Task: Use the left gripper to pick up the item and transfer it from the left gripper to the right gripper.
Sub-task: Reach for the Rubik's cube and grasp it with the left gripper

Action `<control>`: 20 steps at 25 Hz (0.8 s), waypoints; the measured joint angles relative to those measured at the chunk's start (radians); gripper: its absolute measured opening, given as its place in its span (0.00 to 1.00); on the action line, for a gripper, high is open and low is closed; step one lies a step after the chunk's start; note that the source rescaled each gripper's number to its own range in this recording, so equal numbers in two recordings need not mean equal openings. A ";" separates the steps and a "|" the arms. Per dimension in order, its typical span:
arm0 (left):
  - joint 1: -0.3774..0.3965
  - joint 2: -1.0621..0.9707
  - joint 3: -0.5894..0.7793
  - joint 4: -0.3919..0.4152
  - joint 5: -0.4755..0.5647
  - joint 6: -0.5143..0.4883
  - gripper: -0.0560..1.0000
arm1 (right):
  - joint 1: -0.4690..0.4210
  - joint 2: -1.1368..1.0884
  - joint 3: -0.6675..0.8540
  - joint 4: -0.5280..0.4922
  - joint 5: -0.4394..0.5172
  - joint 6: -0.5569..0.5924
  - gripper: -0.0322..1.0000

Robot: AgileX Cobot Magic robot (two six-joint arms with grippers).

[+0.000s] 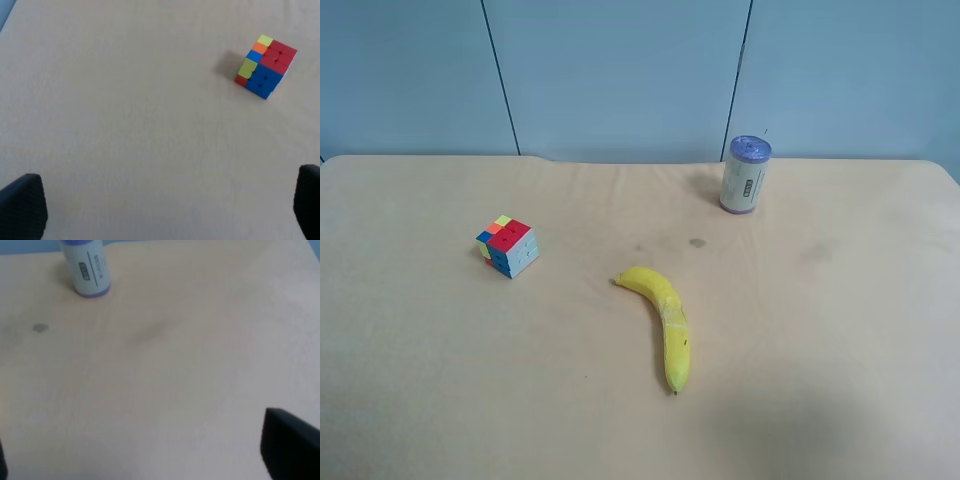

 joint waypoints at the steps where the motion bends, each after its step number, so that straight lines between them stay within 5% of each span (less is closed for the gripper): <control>1: 0.000 0.000 0.000 0.000 0.000 0.000 1.00 | 0.000 0.000 0.000 0.000 0.000 0.000 1.00; 20: 0.000 0.000 0.000 0.000 0.000 0.000 1.00 | 0.000 0.000 0.000 0.000 0.000 0.000 1.00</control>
